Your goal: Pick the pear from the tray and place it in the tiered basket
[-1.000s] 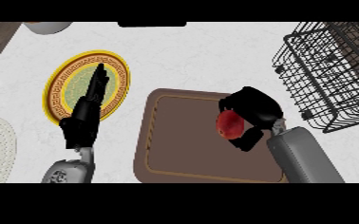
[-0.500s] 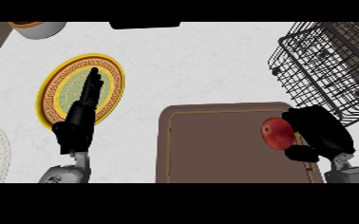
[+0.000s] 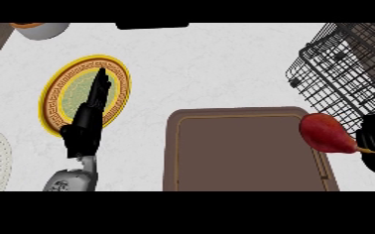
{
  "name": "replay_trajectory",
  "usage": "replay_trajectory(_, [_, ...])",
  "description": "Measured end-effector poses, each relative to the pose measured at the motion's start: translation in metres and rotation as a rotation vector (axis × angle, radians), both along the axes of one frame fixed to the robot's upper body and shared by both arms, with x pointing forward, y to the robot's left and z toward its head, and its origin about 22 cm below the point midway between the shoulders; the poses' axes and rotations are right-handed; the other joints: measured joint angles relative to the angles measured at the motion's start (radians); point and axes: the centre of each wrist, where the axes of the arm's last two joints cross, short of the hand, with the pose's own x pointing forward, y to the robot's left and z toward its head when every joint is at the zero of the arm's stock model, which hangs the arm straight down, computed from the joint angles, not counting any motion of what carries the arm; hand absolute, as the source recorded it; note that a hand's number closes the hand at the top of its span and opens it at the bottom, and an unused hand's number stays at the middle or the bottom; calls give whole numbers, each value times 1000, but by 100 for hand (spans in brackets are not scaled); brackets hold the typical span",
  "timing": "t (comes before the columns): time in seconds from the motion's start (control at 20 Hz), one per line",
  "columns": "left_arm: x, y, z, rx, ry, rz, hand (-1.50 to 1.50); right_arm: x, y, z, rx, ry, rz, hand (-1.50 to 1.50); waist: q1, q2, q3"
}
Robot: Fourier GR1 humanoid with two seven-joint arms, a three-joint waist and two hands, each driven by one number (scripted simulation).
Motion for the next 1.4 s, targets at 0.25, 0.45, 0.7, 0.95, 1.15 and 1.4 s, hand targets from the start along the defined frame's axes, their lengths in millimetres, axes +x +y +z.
replay_trajectory(0.25, [3,-3,-1,-2,-5,-15,0,-22,-12,67,37,-94,-74,150,14,-1,-7])
replay_trajectory(0.45, [5,0,-2,1,1,-26,0,-34,-25,110,73,-146,-129,150,25,-1,-9])
replay_trajectory(0.7, [9,-7,0,-5,1,-42,0,-21,-39,131,259,-186,-138,150,39,0,-10])
replay_trajectory(0.95, [10,-9,-2,1,-6,-43,0,-3,-39,155,329,-197,-155,150,45,2,-9])
replay_trajectory(1.15, [14,-17,-5,-1,-4,-52,0,19,-38,168,320,-188,-186,150,50,5,-9])
replay_trajectory(1.4, [7,-16,2,-6,-12,-58,0,46,-42,170,275,-186,-228,150,56,7,-8])
